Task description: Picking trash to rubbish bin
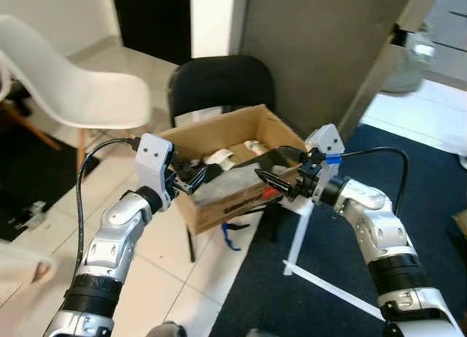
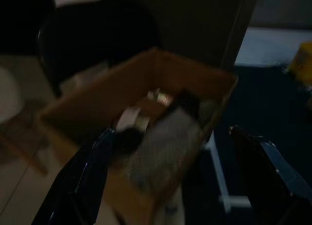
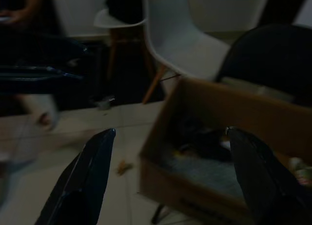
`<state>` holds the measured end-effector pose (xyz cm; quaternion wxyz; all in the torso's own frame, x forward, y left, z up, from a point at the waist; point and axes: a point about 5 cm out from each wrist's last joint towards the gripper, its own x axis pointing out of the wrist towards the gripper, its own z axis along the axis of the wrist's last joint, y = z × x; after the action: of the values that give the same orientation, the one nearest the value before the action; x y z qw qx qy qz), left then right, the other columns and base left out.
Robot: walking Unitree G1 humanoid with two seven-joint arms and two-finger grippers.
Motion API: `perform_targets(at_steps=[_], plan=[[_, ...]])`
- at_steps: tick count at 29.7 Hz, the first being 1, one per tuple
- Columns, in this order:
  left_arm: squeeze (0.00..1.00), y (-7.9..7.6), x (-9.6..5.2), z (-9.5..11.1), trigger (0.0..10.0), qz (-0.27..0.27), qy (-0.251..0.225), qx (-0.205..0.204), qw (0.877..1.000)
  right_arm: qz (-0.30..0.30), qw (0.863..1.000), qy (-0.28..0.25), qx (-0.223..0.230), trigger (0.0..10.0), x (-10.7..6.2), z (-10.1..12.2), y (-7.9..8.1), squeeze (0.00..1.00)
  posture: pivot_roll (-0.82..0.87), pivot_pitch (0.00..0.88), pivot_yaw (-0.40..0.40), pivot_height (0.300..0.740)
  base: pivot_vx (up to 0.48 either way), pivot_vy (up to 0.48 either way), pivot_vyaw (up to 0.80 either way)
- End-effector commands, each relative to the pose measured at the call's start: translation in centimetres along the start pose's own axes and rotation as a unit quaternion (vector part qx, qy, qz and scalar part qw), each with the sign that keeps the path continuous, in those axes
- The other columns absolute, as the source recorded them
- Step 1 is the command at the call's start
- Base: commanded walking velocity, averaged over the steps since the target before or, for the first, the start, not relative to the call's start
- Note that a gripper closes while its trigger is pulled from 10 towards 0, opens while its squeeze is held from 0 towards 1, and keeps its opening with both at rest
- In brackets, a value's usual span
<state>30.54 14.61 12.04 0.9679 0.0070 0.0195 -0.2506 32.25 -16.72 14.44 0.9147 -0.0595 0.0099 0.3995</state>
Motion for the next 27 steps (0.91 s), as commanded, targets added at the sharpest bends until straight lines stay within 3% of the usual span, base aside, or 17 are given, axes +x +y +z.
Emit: perform_targets(at_steps=[1,20,27], plan=[[0.00,-0.50,0.26,-0.02,10.0,-0.010,0.003,0.006,1.000,-0.004,1.000,0.006,0.001,10.0,-0.39,-0.15,-0.17,0.00,-0.03,0.000,-0.055,0.740,-0.326,0.000,0.00],[0.00,-0.55,0.41,0.14,10.0,-0.014,-0.005,0.007,1.000,0.007,1.000,-0.002,0.004,10.0,-0.28,-0.07,0.19,0.00,-0.03,0.000,-0.053,0.740,-0.032,0.000,0.00],[0.00,-0.54,0.41,0.12,10.0,-0.012,-0.006,0.010,1.000,0.004,1.000,-0.006,0.006,10.0,-0.40,0.09,-0.02,0.00,-0.03,0.000,-0.055,0.740,0.000,0.000,0.76]])
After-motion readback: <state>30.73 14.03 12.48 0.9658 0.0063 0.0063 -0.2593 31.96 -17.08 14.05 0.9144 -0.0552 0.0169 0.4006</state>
